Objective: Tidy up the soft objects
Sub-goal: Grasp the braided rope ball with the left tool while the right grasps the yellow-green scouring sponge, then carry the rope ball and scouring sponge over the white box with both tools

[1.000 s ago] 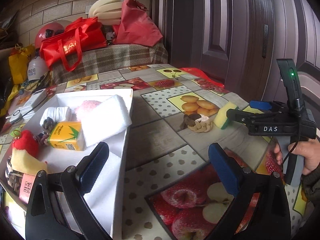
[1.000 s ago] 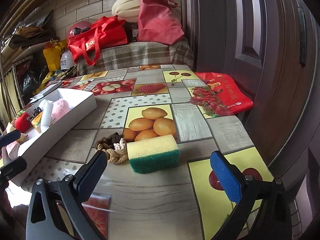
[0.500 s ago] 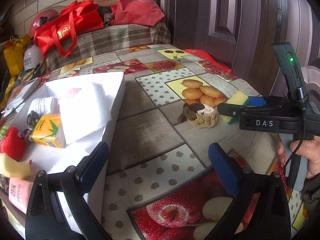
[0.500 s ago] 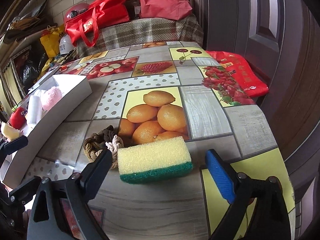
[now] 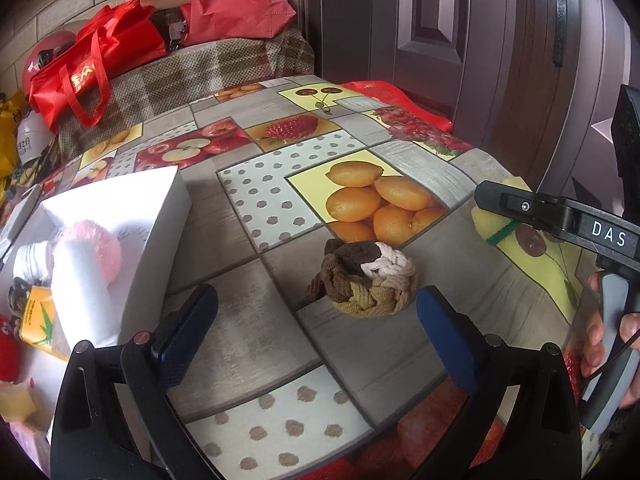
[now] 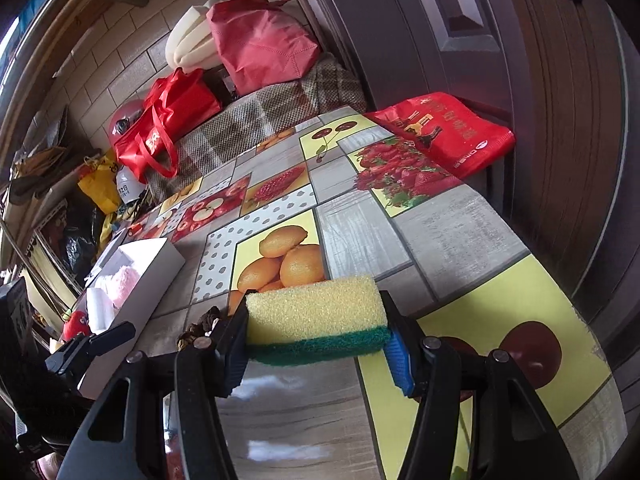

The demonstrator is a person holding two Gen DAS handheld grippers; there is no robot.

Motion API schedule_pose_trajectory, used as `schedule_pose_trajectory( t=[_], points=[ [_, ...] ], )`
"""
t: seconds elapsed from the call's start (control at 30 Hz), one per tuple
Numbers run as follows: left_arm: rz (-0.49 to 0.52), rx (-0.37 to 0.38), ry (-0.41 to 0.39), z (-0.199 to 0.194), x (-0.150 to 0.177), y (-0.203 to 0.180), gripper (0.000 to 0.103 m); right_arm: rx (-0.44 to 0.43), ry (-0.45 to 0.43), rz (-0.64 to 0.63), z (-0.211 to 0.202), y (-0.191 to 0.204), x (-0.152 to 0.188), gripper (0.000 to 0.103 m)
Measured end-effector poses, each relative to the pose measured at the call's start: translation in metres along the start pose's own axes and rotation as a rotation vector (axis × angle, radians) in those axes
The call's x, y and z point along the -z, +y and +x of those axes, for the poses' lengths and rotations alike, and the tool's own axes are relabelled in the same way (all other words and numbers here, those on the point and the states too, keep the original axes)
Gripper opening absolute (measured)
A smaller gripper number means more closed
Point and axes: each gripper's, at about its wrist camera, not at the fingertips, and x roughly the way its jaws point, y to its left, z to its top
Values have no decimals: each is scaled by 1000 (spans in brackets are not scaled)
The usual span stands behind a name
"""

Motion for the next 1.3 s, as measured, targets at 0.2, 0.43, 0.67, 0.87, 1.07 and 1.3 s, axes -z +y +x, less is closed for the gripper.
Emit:
schedule_pose_trajectory(
  t=[0.2,0.43,0.67,0.87,1.07,1.3],
  points=[
    [98,9,113,38,-15,-24,96,-26,5,21,1,-1,0,58],
    [56,98,83,29,-11,-16,37,-29,-15,18,-2,-2,1,58],
    [25,98,-117,-35,17,-7,37,-4,-130,-59,-23,14,4,58],
    [26,24,-253,-83,46,11,37,4,-208,-145,-44,46,23,58],
    [-39,-6,-296,-103,61,41,37,-18,-247,-200,-54,81,44,58],
    [-33,-59,-331,-122,76,63,38,-23,-266,-287,-54,118,61,58]
  ],
)
